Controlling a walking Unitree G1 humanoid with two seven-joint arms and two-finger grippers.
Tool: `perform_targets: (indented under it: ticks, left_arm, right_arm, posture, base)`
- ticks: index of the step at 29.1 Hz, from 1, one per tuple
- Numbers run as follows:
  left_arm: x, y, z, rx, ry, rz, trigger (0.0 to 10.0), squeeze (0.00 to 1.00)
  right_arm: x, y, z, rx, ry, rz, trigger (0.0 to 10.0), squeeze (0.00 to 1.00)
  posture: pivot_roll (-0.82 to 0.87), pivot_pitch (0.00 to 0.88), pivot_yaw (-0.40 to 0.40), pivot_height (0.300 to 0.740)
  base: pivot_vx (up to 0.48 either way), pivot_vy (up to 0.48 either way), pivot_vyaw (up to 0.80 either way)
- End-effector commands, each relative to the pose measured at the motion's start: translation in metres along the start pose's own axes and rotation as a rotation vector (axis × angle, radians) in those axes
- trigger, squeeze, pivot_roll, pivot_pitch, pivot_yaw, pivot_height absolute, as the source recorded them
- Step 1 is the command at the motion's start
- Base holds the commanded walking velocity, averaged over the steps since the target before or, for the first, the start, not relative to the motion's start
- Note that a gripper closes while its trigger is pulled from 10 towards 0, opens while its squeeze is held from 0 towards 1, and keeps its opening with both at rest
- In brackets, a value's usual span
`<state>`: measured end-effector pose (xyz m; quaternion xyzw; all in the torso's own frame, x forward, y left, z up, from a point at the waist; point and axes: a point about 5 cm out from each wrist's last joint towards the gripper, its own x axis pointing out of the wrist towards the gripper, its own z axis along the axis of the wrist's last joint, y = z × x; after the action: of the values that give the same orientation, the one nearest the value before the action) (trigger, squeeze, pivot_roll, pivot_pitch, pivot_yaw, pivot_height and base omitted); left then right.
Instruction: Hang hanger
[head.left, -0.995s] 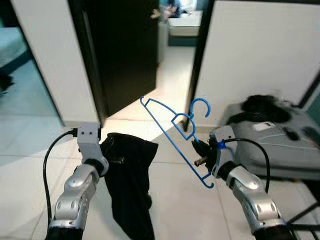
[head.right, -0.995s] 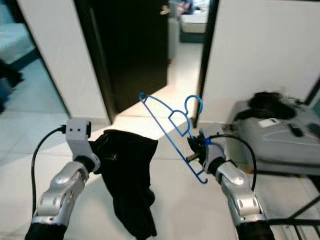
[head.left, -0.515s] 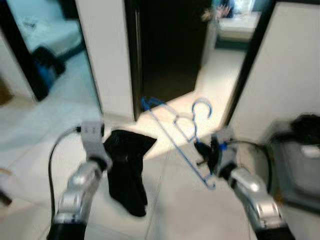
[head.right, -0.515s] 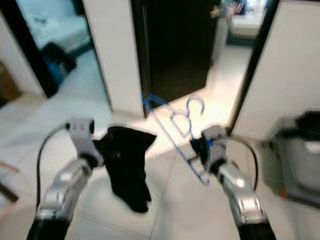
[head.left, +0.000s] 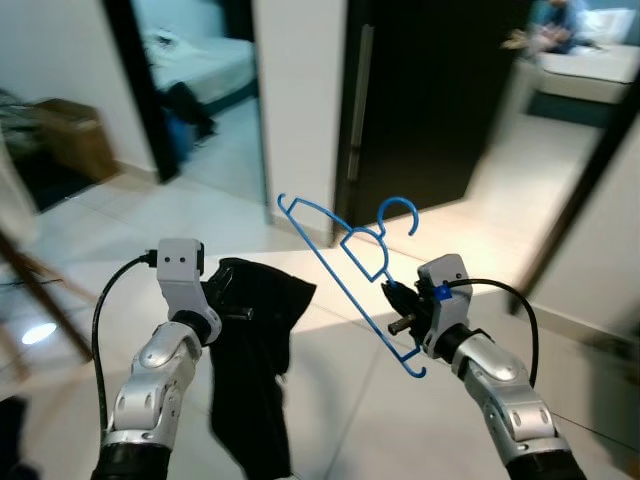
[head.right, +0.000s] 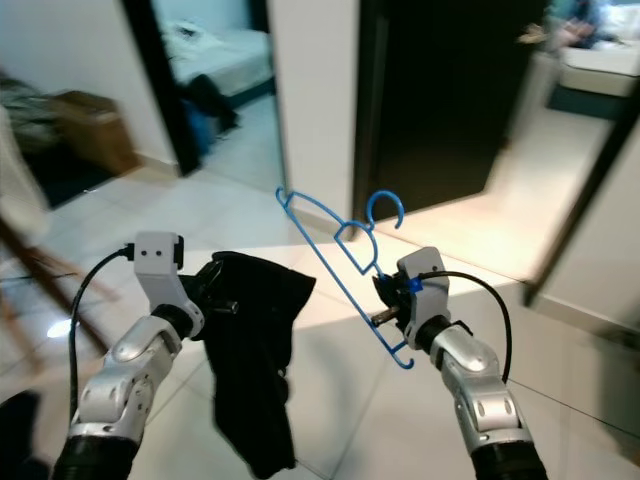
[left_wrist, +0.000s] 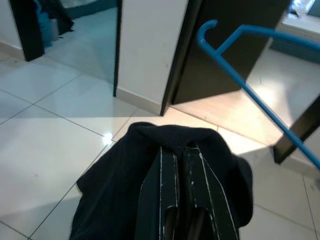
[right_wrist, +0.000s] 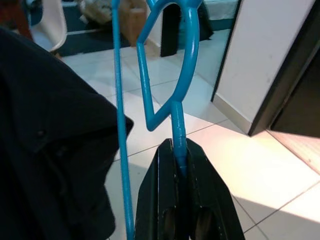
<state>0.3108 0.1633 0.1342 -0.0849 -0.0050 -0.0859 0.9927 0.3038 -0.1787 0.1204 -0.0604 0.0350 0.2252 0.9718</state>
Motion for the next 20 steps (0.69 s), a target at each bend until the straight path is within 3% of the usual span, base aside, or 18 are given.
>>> perform_targets:
  ticks: [1, 6, 10, 20]
  left_arm:
    - [-0.002, 0.003, 0.003, 0.002, -0.027, 0.007, 10.0, 0.00]
    - [-0.002, 0.003, 0.004, -0.003, -0.033, 0.006, 10.0, 0.00]
    - [-0.002, 0.004, 0.005, -0.006, -0.041, 0.012, 10.0, 0.00]
    - [-0.004, 0.013, 0.016, -0.014, -0.104, 0.047, 10.0, 0.00]
  right_arm:
    - [0.001, 0.002, 0.001, -0.004, -0.010, 0.003, 10.0, 0.00]
    - [0.001, 0.001, 0.001, -0.001, -0.018, 0.000, 10.0, 0.00]
    - [0.000, 0.000, 0.003, 0.005, -0.033, -0.008, 10.0, 0.00]
    - [-0.001, 0.000, 0.005, 0.006, -0.056, -0.014, 10.0, 0.00]
  posture:
    - [-0.03, 0.000, -0.030, 0.740]
    - [-0.03, 0.000, -0.031, 0.740]
    - [-0.03, 0.000, -0.028, 0.740]
    - [-0.03, 0.000, -0.025, 0.740]
  base:
    - [0.000, 0.000, 0.77]
    - [0.000, 0.000, 0.77]
    - [0.300, 0.000, 0.76]
    - [0.480, 0.000, 0.08]
